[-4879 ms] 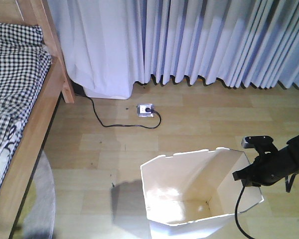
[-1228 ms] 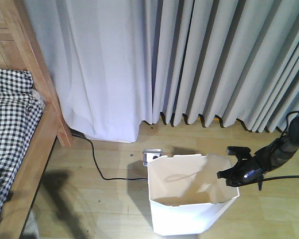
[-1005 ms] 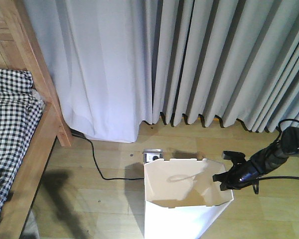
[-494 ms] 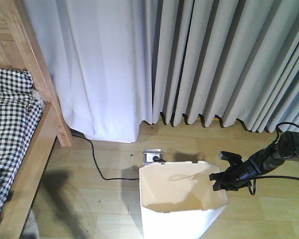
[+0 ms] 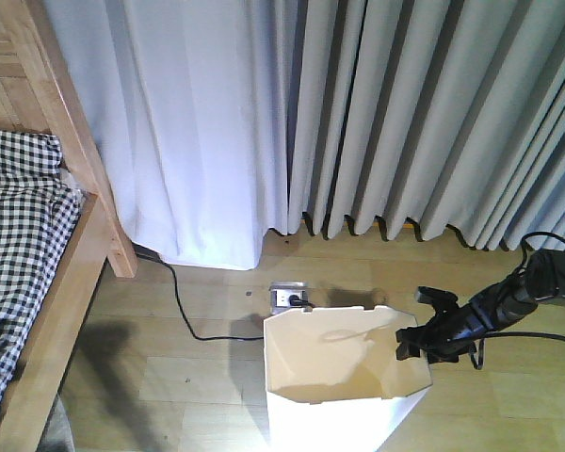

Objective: Move trash bin to bedside with robot
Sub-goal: 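Lower the bin to the floor beside the bed with the right gripper, then open the right gripper and lift it away from the bin rim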

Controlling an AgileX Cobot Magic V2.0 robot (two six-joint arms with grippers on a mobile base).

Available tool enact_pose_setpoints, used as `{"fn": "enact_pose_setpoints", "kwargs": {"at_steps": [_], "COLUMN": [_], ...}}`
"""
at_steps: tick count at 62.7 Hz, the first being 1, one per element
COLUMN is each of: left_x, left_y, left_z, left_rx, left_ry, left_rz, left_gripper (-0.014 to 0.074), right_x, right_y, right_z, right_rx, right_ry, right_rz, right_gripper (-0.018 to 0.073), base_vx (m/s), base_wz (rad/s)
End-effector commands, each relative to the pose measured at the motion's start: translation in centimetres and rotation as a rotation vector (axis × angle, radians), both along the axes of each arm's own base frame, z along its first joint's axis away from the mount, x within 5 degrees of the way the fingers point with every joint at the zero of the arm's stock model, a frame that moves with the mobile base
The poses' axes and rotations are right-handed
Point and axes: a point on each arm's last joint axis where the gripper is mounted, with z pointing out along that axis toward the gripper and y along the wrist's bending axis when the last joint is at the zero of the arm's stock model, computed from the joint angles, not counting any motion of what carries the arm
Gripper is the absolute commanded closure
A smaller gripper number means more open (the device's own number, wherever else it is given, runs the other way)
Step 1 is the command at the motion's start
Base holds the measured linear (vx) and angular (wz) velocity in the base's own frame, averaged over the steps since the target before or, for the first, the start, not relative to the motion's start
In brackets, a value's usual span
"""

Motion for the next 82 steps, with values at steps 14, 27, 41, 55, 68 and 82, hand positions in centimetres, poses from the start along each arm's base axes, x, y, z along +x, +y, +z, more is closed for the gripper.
{"fn": "enact_pose_setpoints", "kwargs": {"at_steps": [14,27,41,55,68,82], "left_x": [-0.1,-0.1,-0.1,-0.1,-0.1,-0.1], "left_y": [0.0,0.0,0.0,0.0,0.0,0.0], "left_z": [1.5,1.5,1.5,1.5,1.5,1.5], "left_rx": [-0.009,-0.009,-0.009,-0.009,-0.009,-0.009], "left_ry": [-0.101,-0.101,-0.101,-0.101,-0.101,-0.101], "left_rz": [0.0,0.0,0.0,0.0,0.0,0.0], "left_gripper": [0.0603,0.0603,0.0603,0.0603,0.0603,0.0603], "right_x": [4.4,3.0,0.7,-1.8,-5.3,-10.7], "right_y": [-1.1,-1.8,-1.7,-1.4,-0.8,0.2], "right_z": [7.6,14.2,24.1,34.5,42.2,48.3], "right_rx": [-0.024,-0.165,-0.243,-0.324,-0.402,-0.483], "right_ry": [-0.14,-0.194,-0.305,-0.506,-0.689,-0.89], "right_rz": [0.08,0.044,0.056,0.066,0.118,0.113], "right_gripper": [0.0083,0.0083,0.0083,0.0083,0.0083,0.0083], "base_vx": [0.0,0.0,0.0,0.0,0.0,0.0], "base_wz": [0.0,0.0,0.0,0.0,0.0,0.0]}}
